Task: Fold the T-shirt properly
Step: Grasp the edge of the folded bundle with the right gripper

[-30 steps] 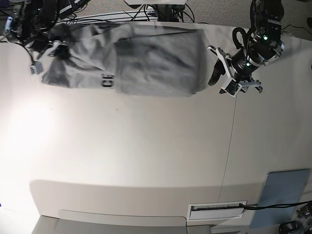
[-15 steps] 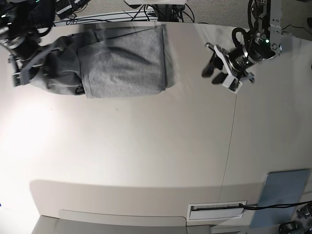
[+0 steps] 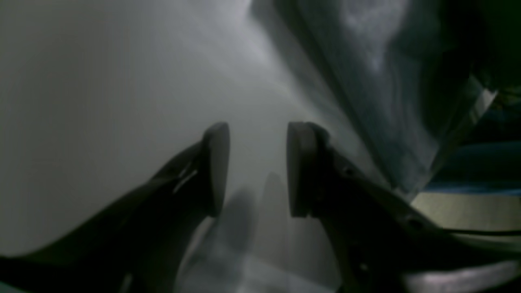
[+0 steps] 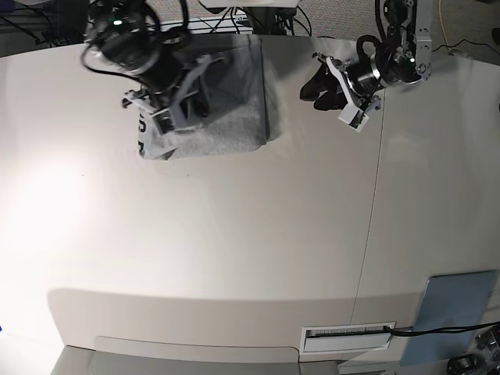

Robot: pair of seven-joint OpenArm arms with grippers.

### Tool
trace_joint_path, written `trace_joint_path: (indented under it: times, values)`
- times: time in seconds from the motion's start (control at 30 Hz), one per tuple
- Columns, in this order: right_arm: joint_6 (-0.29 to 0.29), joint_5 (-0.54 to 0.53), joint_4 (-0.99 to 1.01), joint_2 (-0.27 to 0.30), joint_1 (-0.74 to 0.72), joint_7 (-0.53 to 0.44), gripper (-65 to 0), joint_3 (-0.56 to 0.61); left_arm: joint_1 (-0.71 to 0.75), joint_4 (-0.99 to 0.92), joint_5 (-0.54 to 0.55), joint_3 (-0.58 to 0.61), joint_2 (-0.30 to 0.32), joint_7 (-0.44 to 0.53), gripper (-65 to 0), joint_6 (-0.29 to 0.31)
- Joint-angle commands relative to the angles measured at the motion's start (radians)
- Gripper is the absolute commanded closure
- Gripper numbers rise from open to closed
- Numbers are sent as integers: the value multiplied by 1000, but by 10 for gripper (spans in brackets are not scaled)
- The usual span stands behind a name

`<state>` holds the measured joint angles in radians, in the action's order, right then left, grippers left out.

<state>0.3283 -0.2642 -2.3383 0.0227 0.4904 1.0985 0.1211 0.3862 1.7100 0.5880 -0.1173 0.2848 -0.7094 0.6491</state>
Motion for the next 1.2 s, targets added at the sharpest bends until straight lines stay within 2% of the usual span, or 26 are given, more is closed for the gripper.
trace_joint_path:
  times: [0.0, 0.1, 0.17, 0.27, 0.37, 0.43, 0.47, 0.53, 0.63, 0.77, 0.87, 1.0, 1.17]
  values:
    - [-14, 10, -18, 2, 0, -55, 0, 44, -1, 17, 15, -3, 6, 11, -236, 7]
    - [-49, 108, 12, 3, -1, -136, 0, 153, -1, 17, 14, -3, 6, 7, -236, 7]
    - [-48, 157, 58, 3, -4, -189, 0, 199, -1, 17, 14, -3, 6, 7, -236, 7]
    - [-23, 183, 97, 3, -29, -201, 0, 244, -1, 17, 15, -3, 10, 3, -236, 7]
    - [32, 182, 102, 3, -50, -200, -127, 268, -2, 17, 14, -3, 18, -6, -236, 7]
    - [41, 142, 102, 3, -55, -193, -212, 280, -1, 17, 15, -4, 27, -8, -236, 7]
    - [41, 98, 102, 3, -55, -182, -235, 285, -2, 17, 14, -4, 31, -8, -236, 6]
    - [42, -4, 102, 3, -55, -164, -241, 285, -2, 17, 10, -4, 34, -8, -236, 6]
    - [43, -61, 101, 3, -61, -166, -241, 285, -2, 17, 6, -4, 34, -9, -236, 6]
    - [42, -49, 101, 3, -79, -164, -241, 280, -2, 18, 7, -4, 34, -9, -236, 6]
    - [32, 11, 101, 3, -91, -151, -241, 250, -1, 18, 8, -4, 34, -9, -236, 7]
    - [-5, 29, 101, 6, -87, -4, -240, 185, -2, 18, 7, -4, 34, -18, -236, 7]
    - [-4, 30, 93, 59, -50, 31, -240, 122, -2, 18, 7, -4, 34, -15, -236, 7]
